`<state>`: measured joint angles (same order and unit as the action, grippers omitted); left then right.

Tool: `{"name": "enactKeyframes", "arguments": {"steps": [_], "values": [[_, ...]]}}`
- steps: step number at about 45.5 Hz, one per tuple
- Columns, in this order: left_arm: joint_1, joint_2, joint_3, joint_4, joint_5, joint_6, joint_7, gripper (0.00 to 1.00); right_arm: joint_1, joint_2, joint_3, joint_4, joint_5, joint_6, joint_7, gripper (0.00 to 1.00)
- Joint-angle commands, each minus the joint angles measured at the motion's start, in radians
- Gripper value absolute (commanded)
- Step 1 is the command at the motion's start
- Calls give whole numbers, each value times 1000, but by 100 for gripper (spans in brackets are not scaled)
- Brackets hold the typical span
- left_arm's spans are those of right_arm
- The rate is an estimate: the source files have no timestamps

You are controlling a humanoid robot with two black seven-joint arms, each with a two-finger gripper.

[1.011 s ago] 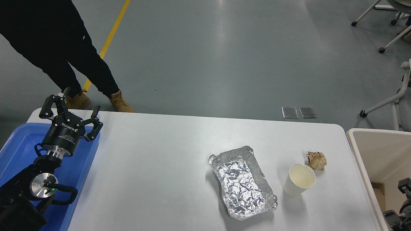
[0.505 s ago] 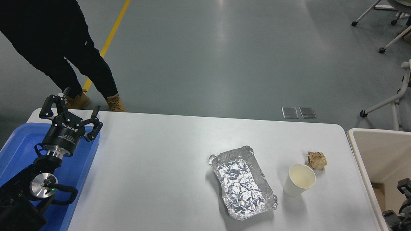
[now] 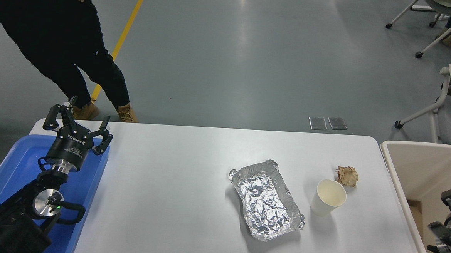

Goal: Pick up paper cup place in dustbin

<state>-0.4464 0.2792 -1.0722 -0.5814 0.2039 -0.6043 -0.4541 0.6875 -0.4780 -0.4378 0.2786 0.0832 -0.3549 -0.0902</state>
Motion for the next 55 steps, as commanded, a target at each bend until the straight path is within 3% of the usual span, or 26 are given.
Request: {"name": "enactKeyframes", "arguments": {"steps": [1, 15, 40, 55], "values": [[0, 0, 0, 0, 0, 0, 0, 98, 288, -241, -77, 335, 9, 17, 0, 100], [0, 0, 0, 0, 0, 0, 0, 98, 782, -208, -628, 508, 10, 105, 0, 100], [0, 0, 0, 0, 0, -5, 2, 98, 1345, 58, -809, 758, 10, 798, 0, 100], [0, 0, 0, 0, 0, -3, 2, 98, 1596, 90, -835, 1135, 9, 863, 0, 100]]}}
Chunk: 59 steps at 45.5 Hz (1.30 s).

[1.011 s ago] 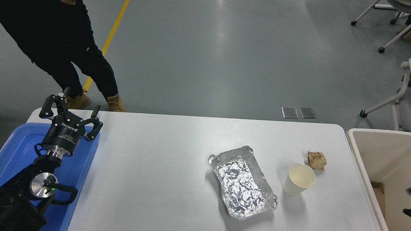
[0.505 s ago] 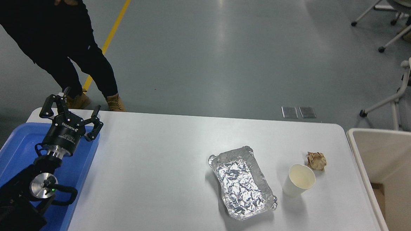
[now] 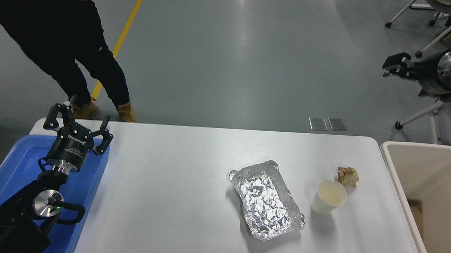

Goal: Pick up paper cup place in dustbin

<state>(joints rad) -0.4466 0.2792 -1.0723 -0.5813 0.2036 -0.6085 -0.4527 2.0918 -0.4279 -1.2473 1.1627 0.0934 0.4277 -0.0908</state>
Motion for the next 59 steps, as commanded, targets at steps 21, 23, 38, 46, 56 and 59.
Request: {"name": "enactKeyframes", "arguments": {"steps": [21, 23, 38, 46, 56, 59], "values": [[0, 0, 0, 0, 0, 1, 0, 98, 267, 211, 14, 342, 0, 106, -1, 100], [0, 0, 2, 0, 2, 1, 0, 98, 261, 233, 28, 338, 0, 105, -1, 100], [0, 0, 2, 0, 0, 1, 0, 98, 186, 316, 42, 328, -11, 86, -1, 100], [0, 0, 0, 0, 0, 1, -1, 98, 47, 324, 23, 272, -23, 4, -4, 99], [0, 2, 2, 0, 0, 1, 0, 98, -211, 322, -40, 123, -23, -96, -3, 99], [0, 0, 0, 0, 0, 1, 0, 98, -268, 320, -49, 101, -23, -128, -3, 99]]}}
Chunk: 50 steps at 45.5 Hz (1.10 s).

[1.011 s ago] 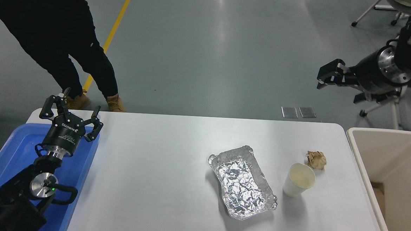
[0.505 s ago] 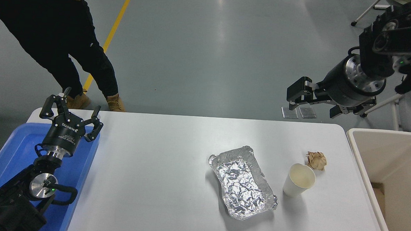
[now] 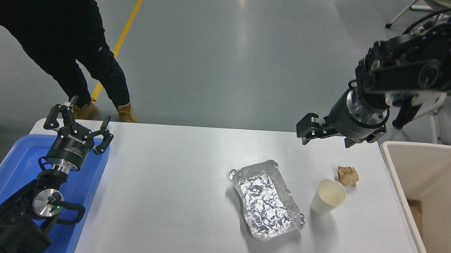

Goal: Pick up paper cup place in dustbin

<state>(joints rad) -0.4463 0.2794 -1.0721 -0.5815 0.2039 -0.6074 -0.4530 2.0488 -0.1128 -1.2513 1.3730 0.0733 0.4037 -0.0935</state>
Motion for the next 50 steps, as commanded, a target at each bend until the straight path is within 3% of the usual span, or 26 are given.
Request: {"name": "enactKeyframes", "arguments": {"steps": [1, 36, 42, 50], "values": [[0, 0, 0, 0, 0, 0, 0, 98, -239, 4, -46, -112, -3, -114, 0, 99], [0, 0, 0, 0, 0, 0, 0, 98, -457, -8, -39, -184, -119, -246, 2, 97], [0, 0, 0, 0, 0, 0, -1, 98, -483, -8, -33, -196, -119, -266, 0, 88], [0, 0, 0, 0, 0, 0, 0, 98, -512, -7, -31, -196, -119, -310, 1, 86]]}}
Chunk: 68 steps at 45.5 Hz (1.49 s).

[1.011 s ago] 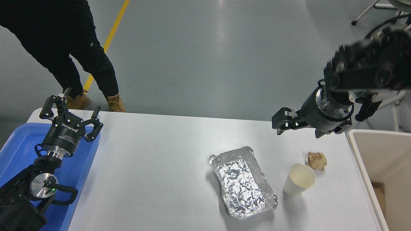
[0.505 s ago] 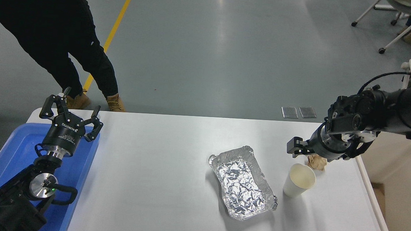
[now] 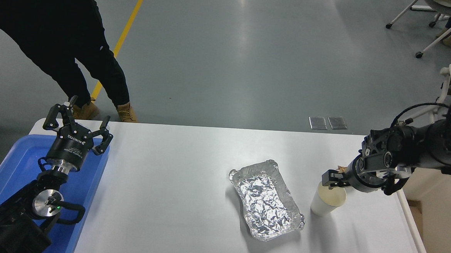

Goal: Pick up paper cup place in dustbin

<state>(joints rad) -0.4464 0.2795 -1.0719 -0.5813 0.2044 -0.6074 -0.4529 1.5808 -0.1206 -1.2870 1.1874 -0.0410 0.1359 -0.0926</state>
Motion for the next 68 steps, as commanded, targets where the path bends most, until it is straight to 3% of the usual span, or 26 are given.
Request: {"name": "enactKeyframes", "arguments": {"steps": [1, 8, 20, 23, 35, 45, 68], "values": [[0, 0, 0, 0, 0, 0, 0, 98, -47, 1, 5, -11, -5, -44, -1, 86], [0, 0, 0, 0, 0, 0, 0, 98, -61, -2, 9, -11, -4, -76, -1, 67], [0, 0, 0, 0, 0, 0, 0, 98, -64, -28, 44, 1, 15, -79, 4, 9], [0, 0, 0, 0, 1, 0, 0, 98, -64, -37, 67, 3, 15, -79, 5, 0], [0, 0, 0, 0, 0, 0, 0, 98, -48, -62, 121, 3, 9, -81, 5, 0], [0, 0, 0, 0, 1, 0, 0, 98, 62, -157, 150, 17, 7, -62, 5, 0], [0, 1, 0, 0, 0, 0, 0, 98, 626, -402, 117, 228, 9, 123, 1, 0]]}}
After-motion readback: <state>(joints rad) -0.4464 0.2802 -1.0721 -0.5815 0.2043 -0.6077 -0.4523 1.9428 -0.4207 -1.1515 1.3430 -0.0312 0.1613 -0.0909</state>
